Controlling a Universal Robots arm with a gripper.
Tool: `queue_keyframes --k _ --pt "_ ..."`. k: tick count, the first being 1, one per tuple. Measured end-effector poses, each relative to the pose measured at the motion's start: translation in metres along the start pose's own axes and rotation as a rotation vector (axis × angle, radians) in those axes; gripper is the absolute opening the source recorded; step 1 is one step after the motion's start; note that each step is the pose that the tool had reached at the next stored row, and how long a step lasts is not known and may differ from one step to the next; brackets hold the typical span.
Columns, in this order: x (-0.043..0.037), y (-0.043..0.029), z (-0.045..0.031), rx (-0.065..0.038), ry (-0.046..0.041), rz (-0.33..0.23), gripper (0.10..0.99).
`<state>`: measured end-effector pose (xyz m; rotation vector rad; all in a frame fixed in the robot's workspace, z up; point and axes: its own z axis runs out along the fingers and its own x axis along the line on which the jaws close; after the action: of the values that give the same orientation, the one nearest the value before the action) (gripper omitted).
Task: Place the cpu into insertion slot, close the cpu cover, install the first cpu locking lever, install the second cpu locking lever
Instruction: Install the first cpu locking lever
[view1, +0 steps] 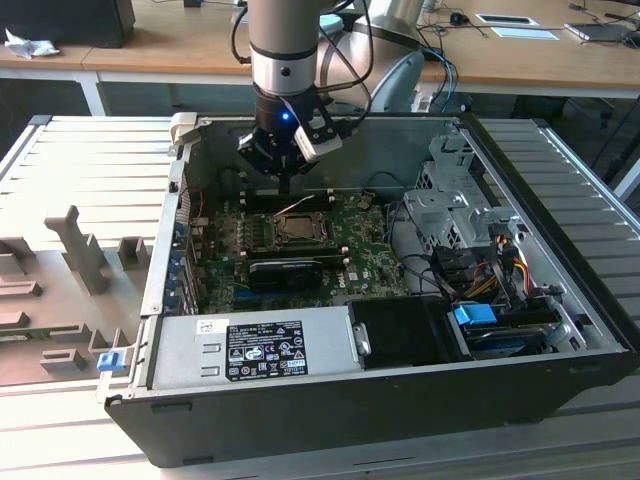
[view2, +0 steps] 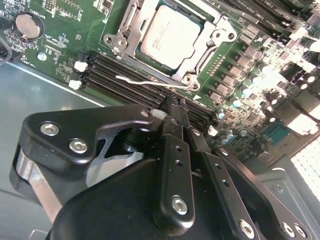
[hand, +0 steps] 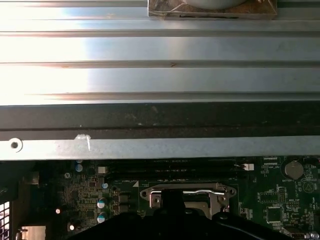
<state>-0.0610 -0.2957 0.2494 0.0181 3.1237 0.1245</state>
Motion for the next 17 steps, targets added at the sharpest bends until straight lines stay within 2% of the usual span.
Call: queue_keyframes --k 2,3,4,17 --pt "-0.0003 -0.0005 0.0005 -0.011 0.0001 0.0 0.106" --pt "-0.0005 -0.001 0.0008 -0.026 0.0003 0.0 0.106" --pt "-0.0007 -0.0012 0.001 -0.033 0.0004 0.001 0.106" --pt "-0.0041 -0.0022 0.0091 -0.037 0.0012 -0.008 0.106"
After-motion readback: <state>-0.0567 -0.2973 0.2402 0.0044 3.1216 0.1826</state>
